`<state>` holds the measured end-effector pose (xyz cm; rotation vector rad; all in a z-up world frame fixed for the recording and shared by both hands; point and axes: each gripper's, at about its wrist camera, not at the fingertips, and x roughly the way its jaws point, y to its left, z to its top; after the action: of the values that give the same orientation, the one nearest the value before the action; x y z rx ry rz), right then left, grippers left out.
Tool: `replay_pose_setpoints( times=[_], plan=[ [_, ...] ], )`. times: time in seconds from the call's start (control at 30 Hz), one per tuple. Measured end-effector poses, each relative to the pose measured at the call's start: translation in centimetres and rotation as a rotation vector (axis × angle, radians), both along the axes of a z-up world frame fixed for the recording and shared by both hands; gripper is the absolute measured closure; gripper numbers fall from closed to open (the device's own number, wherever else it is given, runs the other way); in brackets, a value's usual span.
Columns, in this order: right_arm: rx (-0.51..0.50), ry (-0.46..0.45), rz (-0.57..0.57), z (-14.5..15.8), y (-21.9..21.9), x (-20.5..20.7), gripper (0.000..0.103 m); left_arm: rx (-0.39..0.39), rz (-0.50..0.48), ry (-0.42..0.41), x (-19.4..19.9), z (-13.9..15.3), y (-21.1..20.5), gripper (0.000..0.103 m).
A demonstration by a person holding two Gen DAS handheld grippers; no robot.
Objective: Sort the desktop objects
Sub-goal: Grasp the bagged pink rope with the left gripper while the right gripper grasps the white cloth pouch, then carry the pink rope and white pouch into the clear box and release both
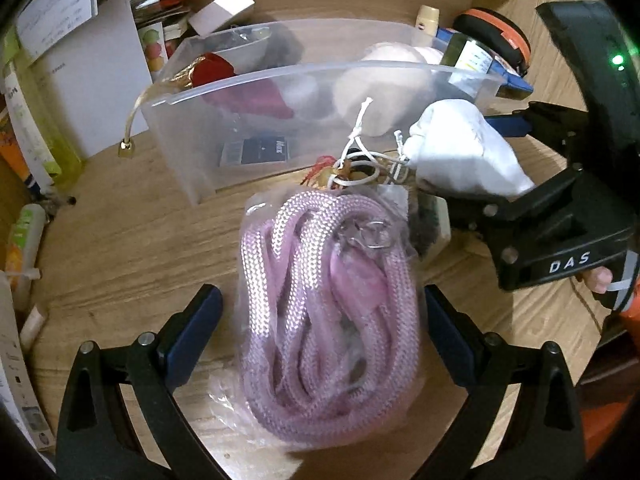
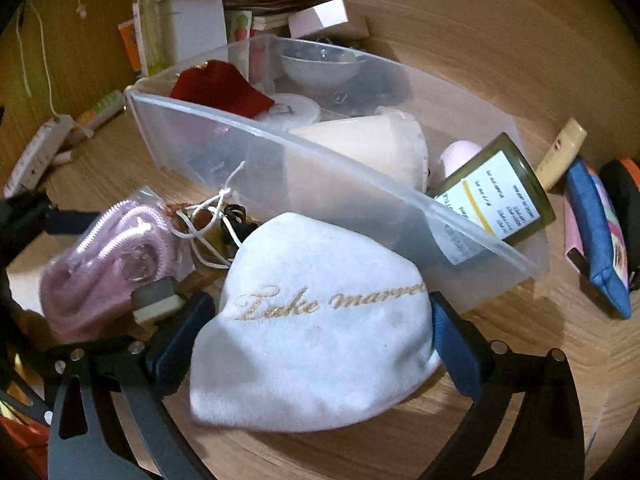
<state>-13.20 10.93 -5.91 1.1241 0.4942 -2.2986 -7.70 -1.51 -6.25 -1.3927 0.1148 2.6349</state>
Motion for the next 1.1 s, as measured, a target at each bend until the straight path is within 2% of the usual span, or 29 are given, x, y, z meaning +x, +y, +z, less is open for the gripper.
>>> replay_pose_setpoints(
  times=[0.13,0.17,0.23,0.3,0.47,0.7,1.1],
  plan=[
    [-0.052,-0.009,-0.010,0.8,1.1,-0.3,0.022,-0.006,-0.023,0.004,-0.2,0.0,0.0,0.005],
    [-0.073,-0.018,-0.008,1.0,1.5,-0.4,0.027,-0.006,-0.034,0.007,-0.2,0.1,0.0,0.008],
    [-0.115,-0.038,-0.005,1.4,2.3,-0.3,0.034,-0.004,-0.065,0.013,0.1,0.2,0.2,0.017],
    [-0.143,-0.051,-0.002,1.7,3.0,-0.1,0.040,-0.013,-0.081,0.027,0.4,0.6,0.4,0.036],
    [-0.188,-0.035,0.000,2.8,4.4,1.2,0.042,-0.006,-0.056,0.049,1.0,0.8,-0.6,0.042],
    [-0.232,0.054,-0.004,6.0,5.9,3.5,0.042,0.054,0.032,0.088,1.9,1.8,-2.5,0.045],
    [-0.314,0.173,-0.006,10.6,6.8,4.3,0.042,0.126,0.109,0.274,2.4,7.4,-5.2,0.045]
  ],
)
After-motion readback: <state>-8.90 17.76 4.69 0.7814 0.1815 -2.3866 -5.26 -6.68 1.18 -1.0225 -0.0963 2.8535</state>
